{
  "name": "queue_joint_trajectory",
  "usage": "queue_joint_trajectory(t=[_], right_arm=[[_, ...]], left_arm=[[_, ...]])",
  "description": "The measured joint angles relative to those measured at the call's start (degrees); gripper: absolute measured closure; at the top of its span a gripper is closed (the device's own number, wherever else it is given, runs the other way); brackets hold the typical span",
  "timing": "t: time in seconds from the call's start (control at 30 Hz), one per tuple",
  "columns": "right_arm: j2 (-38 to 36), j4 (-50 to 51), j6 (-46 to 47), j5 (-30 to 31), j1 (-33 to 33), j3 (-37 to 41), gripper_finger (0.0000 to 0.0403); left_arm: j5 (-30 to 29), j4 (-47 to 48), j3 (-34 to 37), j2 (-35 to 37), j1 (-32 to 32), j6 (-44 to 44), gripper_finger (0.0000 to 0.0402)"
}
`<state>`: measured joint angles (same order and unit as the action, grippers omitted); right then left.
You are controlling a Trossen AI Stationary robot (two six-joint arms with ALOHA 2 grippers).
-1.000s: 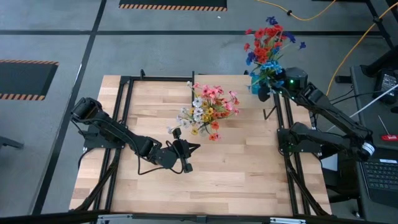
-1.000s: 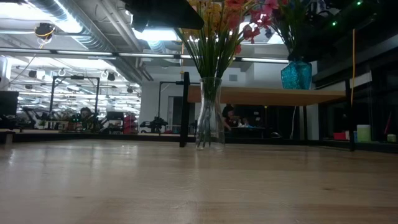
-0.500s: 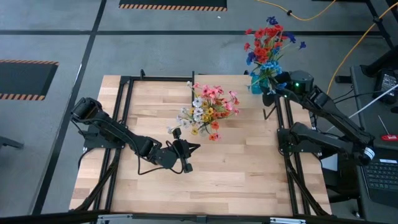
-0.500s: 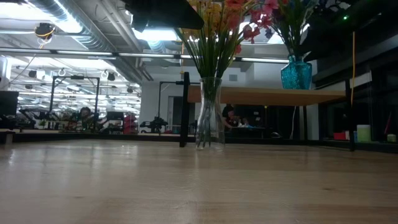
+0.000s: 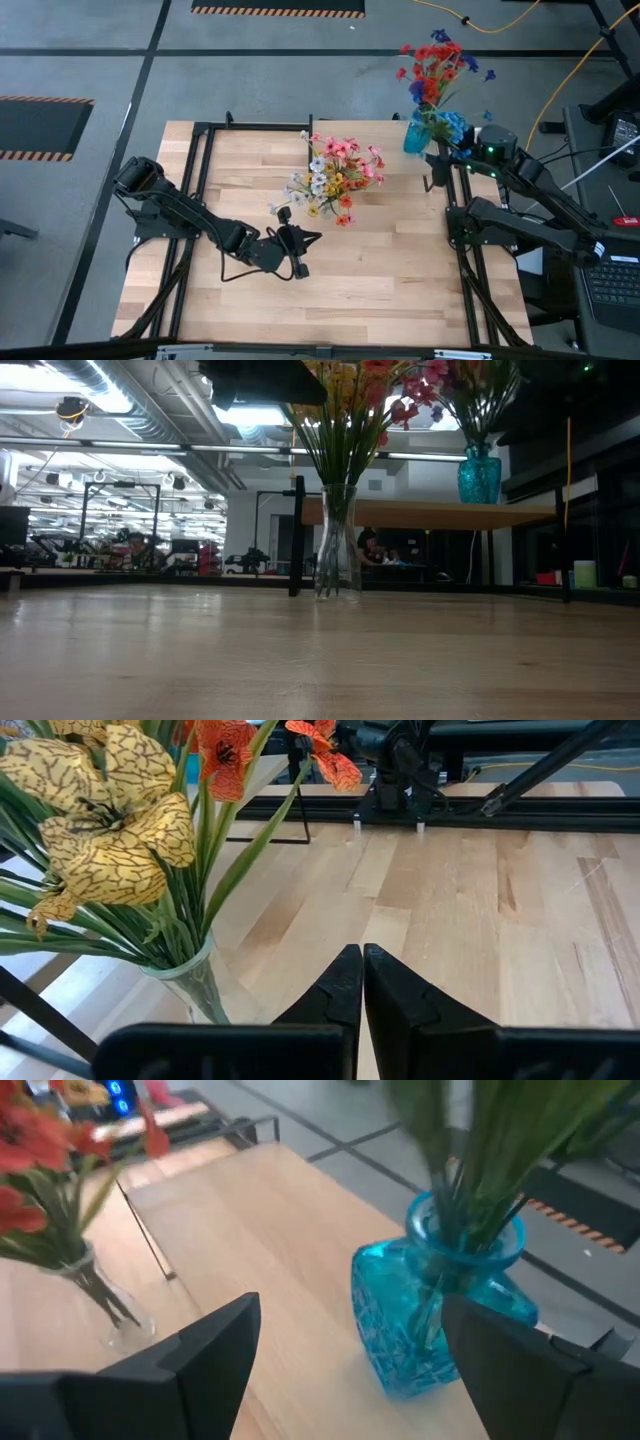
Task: Pick and place flowers into a vace then onto a shelf
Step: Put the transparent vase on the shelf
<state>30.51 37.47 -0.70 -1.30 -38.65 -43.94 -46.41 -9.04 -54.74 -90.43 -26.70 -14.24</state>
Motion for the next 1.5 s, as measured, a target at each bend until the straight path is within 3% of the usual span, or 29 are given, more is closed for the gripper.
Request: queue_joint_trajectory(t=[0.3, 0.6, 0.87, 1.13, 1.3, 1.4, 1.5], right_arm=[[-2.74, 2.27, -1.19, 6.40, 0.24, -0.02, 0.0091], [-3.71, 6.20, -0.87, 9.01, 0.21, -0.02, 0.0091], [-4.64, 6.00, 0.55, 22.05, 0.19, -0.04, 0.0091], [-8.25, 6.23, 0.48, 22.14, 0.19, -3.67, 0.0091], [-10.15, 14.31, 2.88, 20.49, 0.20, -7.19, 0.0091], [-11.39, 18.92, 3.86, 17.41, 0.19, -7.87, 0.0091], [-12.24, 20.34, 5.00, 9.93, 0.19, -7.48, 0.0091]], left_arm=[[0.02, 0.00, 0.00, 0.00, -0.02, -0.11, 0.0392], [0.02, 0.00, 0.00, 0.00, 0.00, -0.07, 0.0391], [0.02, 0.00, 0.00, 0.00, 0.00, -0.15, 0.0390], [0.02, -0.02, 0.00, 0.00, -0.22, -0.14, 0.0388], [0.02, -0.02, 0.00, 0.00, -0.22, -0.09, 0.0391], [0.02, 0.00, 0.00, 0.00, -0.22, -0.04, 0.0390], [0.02, -0.01, 0.00, 0.00, -0.22, -0.02, 0.0387]])
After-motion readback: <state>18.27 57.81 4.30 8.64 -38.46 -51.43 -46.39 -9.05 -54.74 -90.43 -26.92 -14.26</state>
